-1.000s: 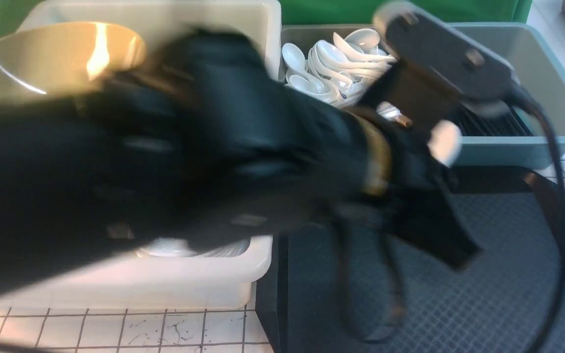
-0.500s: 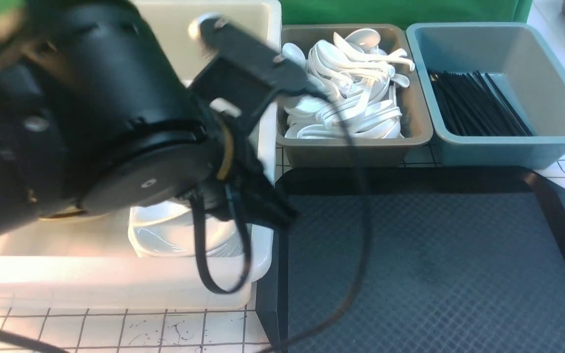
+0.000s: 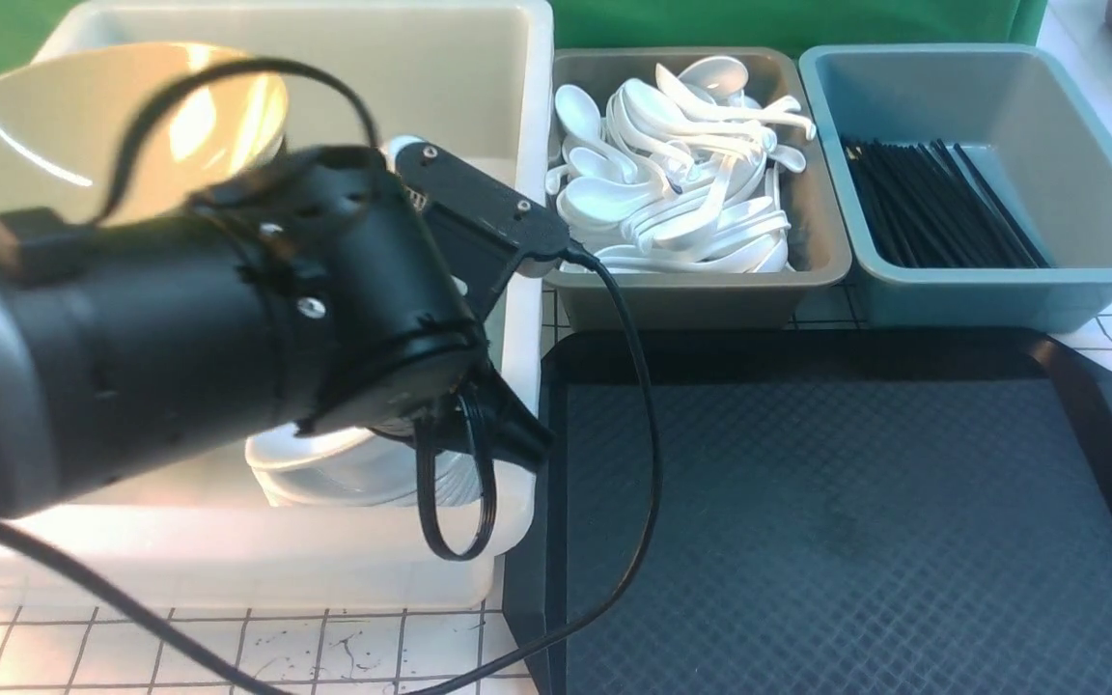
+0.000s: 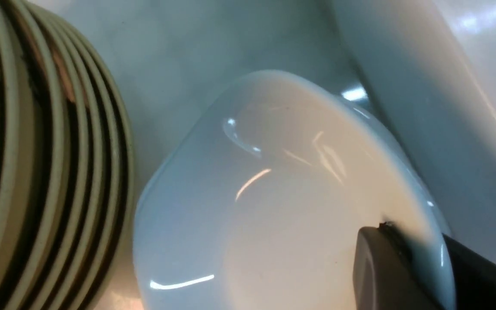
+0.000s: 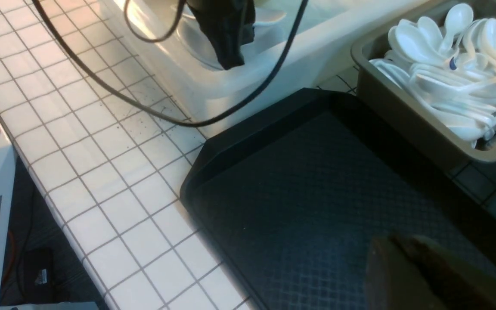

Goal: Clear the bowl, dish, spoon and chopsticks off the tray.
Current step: Use the left arm to put the plate into the large storage box on the left

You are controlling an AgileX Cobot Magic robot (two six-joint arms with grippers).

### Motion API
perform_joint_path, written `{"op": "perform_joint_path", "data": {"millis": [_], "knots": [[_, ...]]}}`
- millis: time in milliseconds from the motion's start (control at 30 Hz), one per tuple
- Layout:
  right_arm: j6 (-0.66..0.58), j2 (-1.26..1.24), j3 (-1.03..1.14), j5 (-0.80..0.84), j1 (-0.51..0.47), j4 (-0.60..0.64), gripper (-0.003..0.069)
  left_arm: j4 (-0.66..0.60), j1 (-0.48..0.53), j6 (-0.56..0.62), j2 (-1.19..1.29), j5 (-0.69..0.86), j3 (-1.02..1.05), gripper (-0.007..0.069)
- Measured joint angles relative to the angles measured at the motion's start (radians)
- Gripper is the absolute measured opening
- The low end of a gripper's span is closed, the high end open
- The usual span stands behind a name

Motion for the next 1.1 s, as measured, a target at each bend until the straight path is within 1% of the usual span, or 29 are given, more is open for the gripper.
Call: {"op": "perform_joint_path", "data": {"millis": [100,233,300,400,467,500,600,900,1033,1100], "knots": [[0.000,0.000,0.000,0.019,0.000,0.000,0.0056,0.038,0.000,-0.032,0.023,0.002,0.000,0.0015],[0.000,0.000,0.000,0.040,0.000,0.000,0.0057,0.046,0.000,-0.039,0.030,-0.006,0.000,0.0022],[0.000,0.000,-0.001,0.042,0.000,0.000,0.0057,0.049,0.000,-0.039,0.030,-0.006,0.000,0.0039],[-0.002,0.000,-0.001,0.033,0.000,0.000,0.0057,0.050,0.000,-0.039,0.030,-0.006,0.000,0.0129],[-0.002,0.000,-0.001,0.019,0.000,0.000,0.0058,0.050,0.000,-0.039,0.030,-0.006,0.000,0.0162],[-0.002,0.000,-0.001,-0.008,0.000,0.000,0.0059,0.051,0.000,-0.039,0.030,-0.006,0.000,0.0200],[-0.003,0.000,-0.005,-0.082,0.000,0.000,0.0063,0.052,0.000,-0.039,0.027,-0.006,0.000,0.0283],[-0.003,0.000,-0.007,-0.125,0.000,0.000,0.0067,0.009,0.000,-0.044,-0.024,-0.006,0.000,0.0410],[-0.006,0.000,-0.027,-0.161,0.000,0.001,0.0068,-0.005,-0.001,-0.089,-0.080,-0.006,0.000,0.0465],[-0.008,0.000,-0.058,-0.180,0.000,0.001,0.0068,-0.012,-0.007,-0.109,-0.112,0.003,-0.003,0.0471]]}}
